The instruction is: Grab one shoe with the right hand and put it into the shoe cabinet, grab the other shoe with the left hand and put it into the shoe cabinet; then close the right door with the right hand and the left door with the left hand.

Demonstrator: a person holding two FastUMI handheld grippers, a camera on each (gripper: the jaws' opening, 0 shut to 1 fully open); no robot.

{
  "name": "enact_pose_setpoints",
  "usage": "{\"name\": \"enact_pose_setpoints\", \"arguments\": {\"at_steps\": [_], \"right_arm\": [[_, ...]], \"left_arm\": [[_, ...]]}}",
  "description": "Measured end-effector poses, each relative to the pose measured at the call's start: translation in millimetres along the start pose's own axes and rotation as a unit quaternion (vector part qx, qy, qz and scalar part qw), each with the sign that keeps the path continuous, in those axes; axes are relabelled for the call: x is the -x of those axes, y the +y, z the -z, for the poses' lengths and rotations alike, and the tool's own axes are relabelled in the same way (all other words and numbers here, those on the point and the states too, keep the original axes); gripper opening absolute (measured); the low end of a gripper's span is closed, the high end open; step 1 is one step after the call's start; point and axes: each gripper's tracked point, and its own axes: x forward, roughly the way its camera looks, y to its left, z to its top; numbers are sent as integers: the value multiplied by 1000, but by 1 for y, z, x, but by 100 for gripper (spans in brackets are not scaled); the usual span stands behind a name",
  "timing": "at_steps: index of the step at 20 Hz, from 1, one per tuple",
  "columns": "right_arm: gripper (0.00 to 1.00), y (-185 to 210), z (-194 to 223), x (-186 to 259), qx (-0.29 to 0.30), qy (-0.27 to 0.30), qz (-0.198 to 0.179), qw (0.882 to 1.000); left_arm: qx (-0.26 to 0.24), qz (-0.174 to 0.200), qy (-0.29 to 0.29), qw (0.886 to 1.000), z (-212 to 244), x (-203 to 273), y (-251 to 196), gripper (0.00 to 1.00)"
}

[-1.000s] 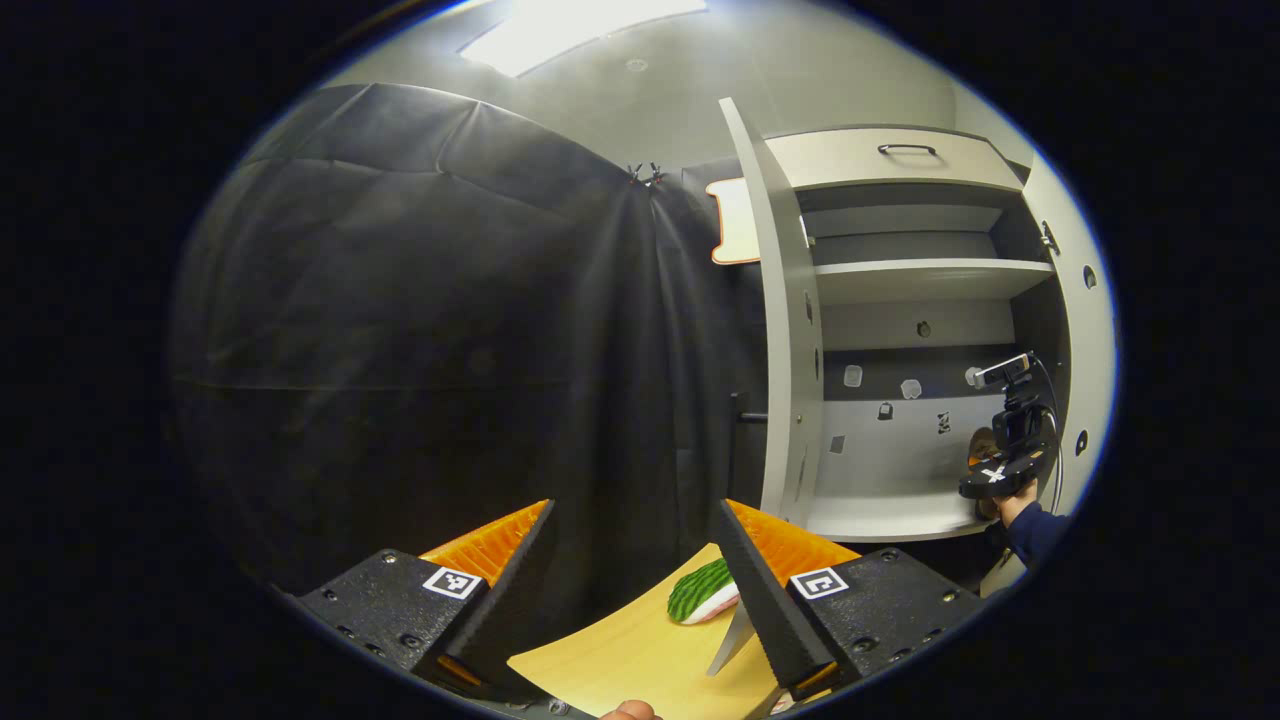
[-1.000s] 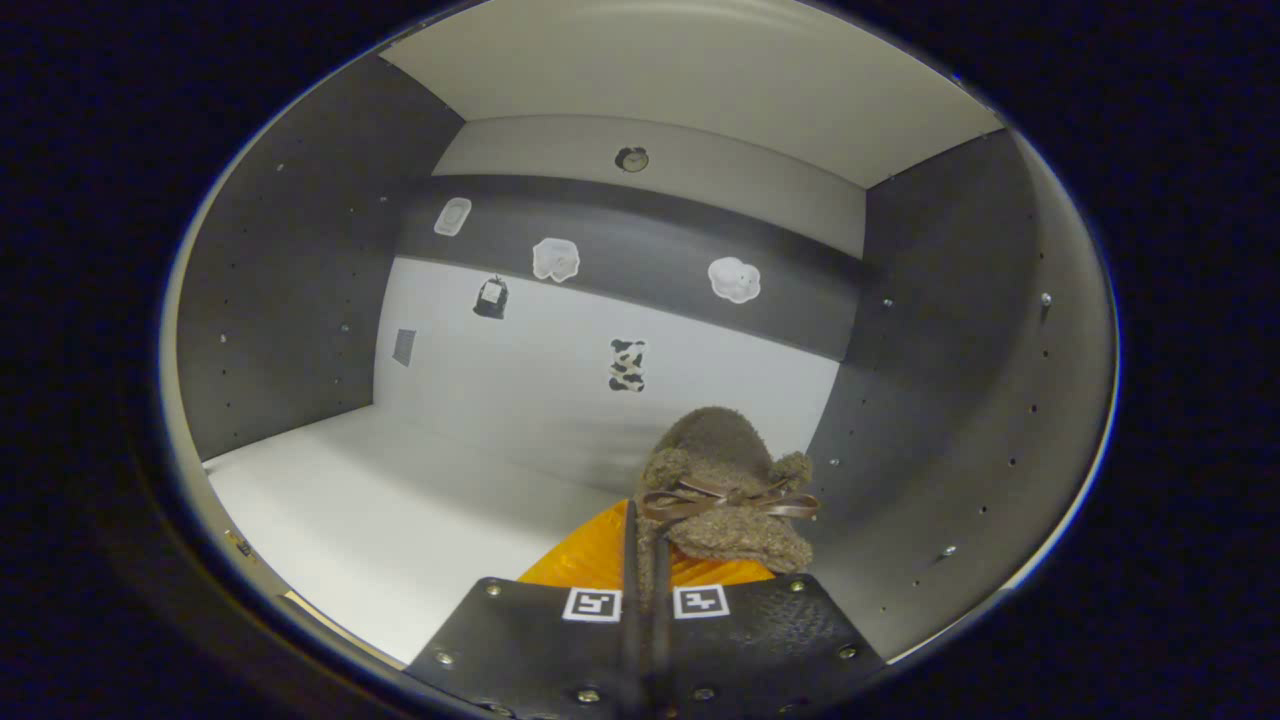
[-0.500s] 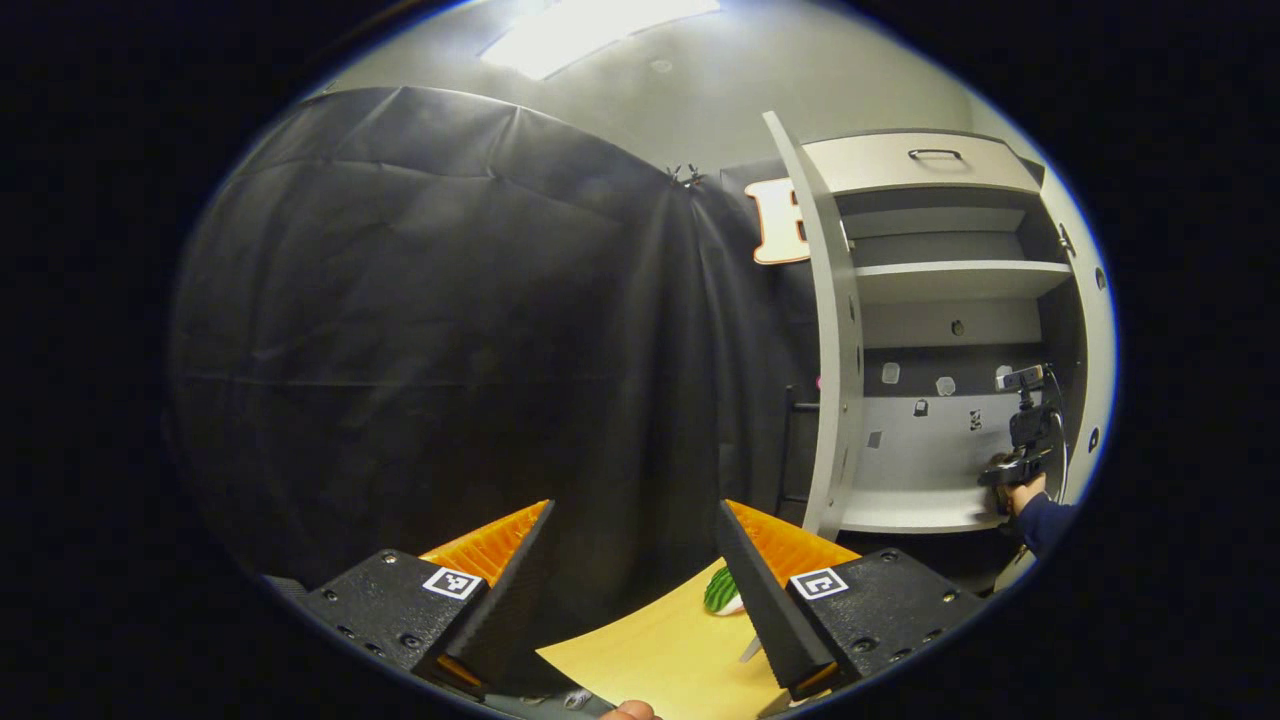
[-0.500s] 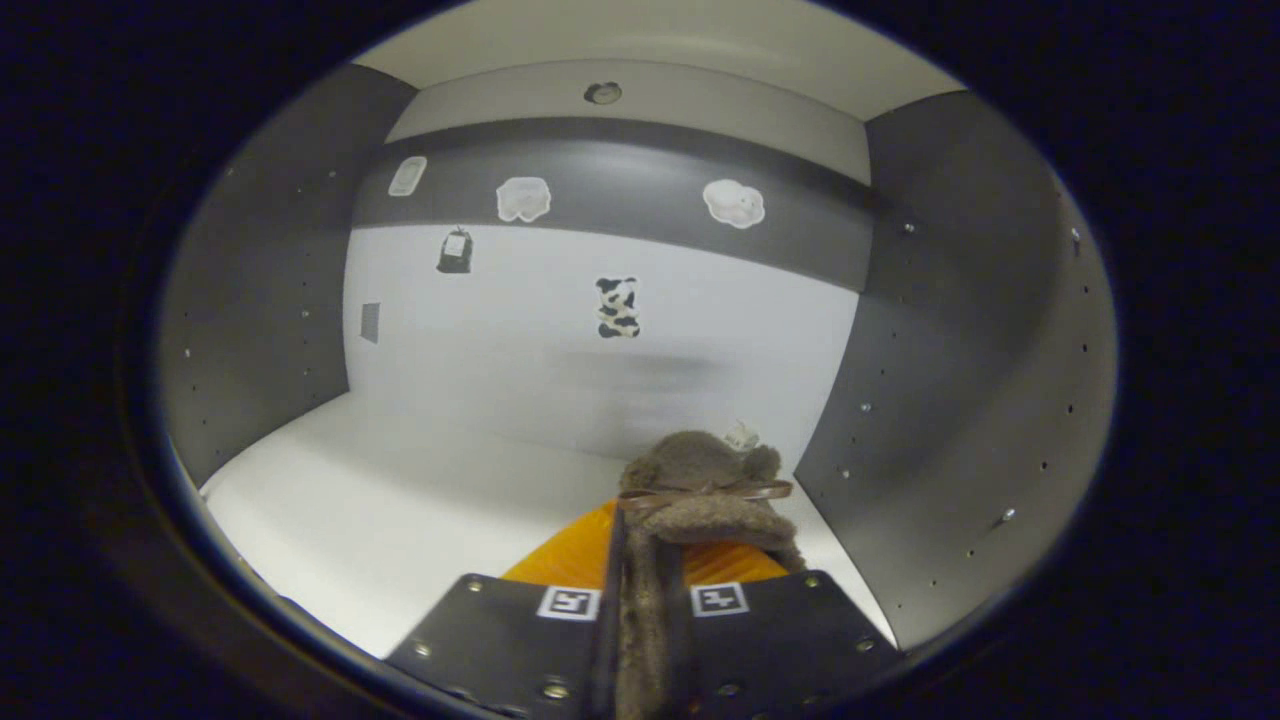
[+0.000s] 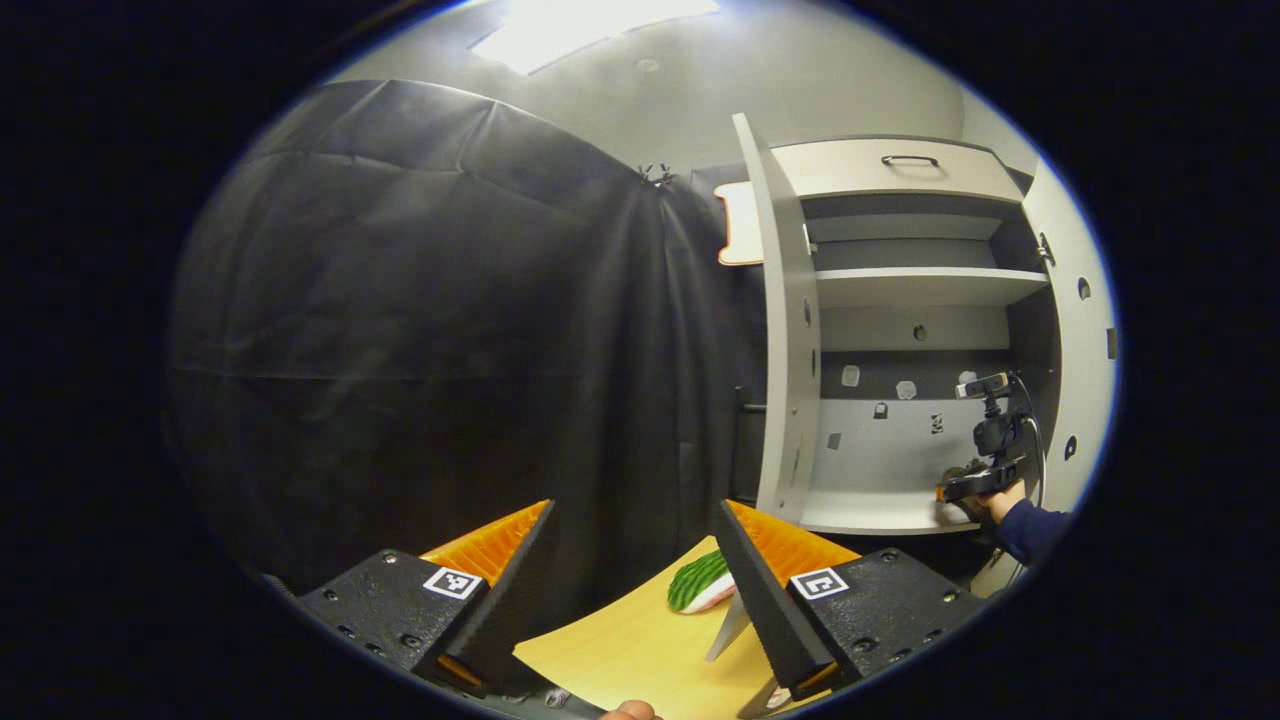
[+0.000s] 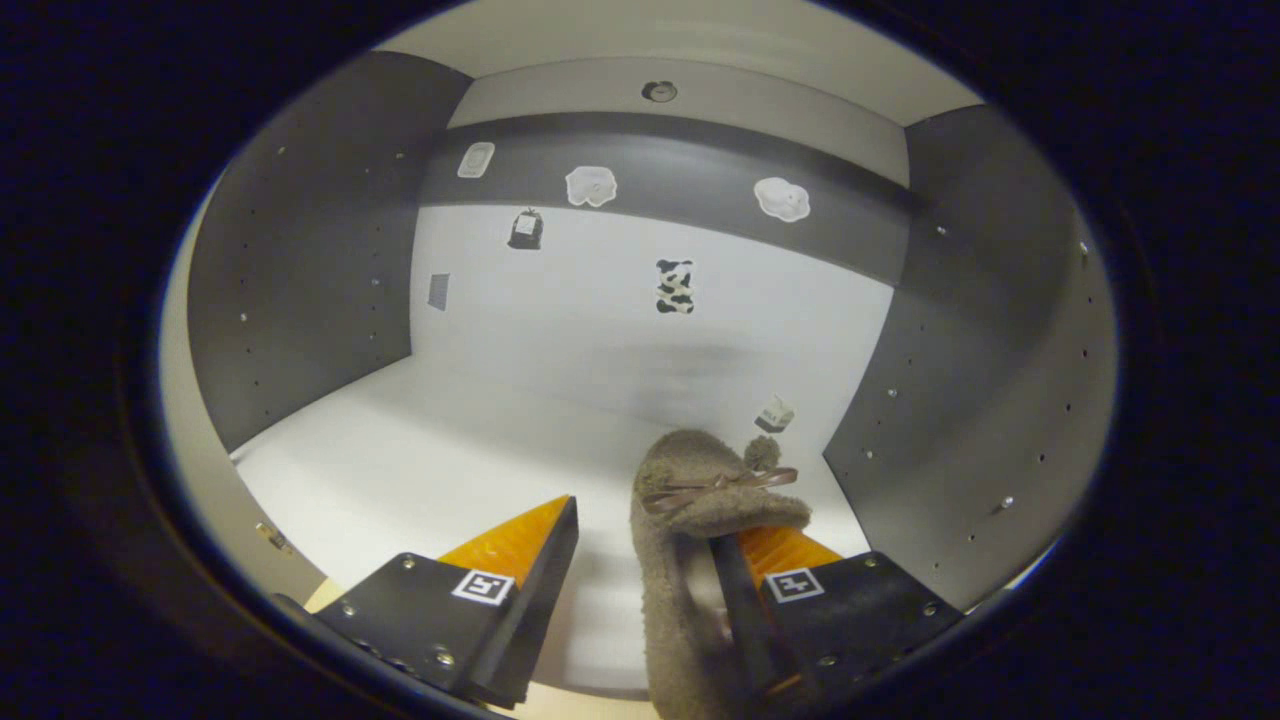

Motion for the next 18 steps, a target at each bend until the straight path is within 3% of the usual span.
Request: {"name": "enact_pose_setpoints", "arguments": {"at_steps": [4, 7, 10, 14, 18], "right_arm": [[80, 0, 6, 11, 11, 15, -13, 1000], [96, -4, 6, 27, 30, 15, -8, 999], [97, -3, 2, 57, 17, 3, -11, 1000], [94, -8, -35, 120, -8, -57, -12, 998], [94, -17, -90, 197, -38, -140, -10, 989]], "left_arm": [[16, 42, 7, 999, 4, -3, -17, 94], [15, 57, 7, 998, 5, -2, -19, 96], [7, 71, 5, 997, 5, -1, -19, 96], [12, 113, 13, 993, 10, 5, -36, 96], [10, 163, 16, 986, 14, 10, -62, 96]]}}
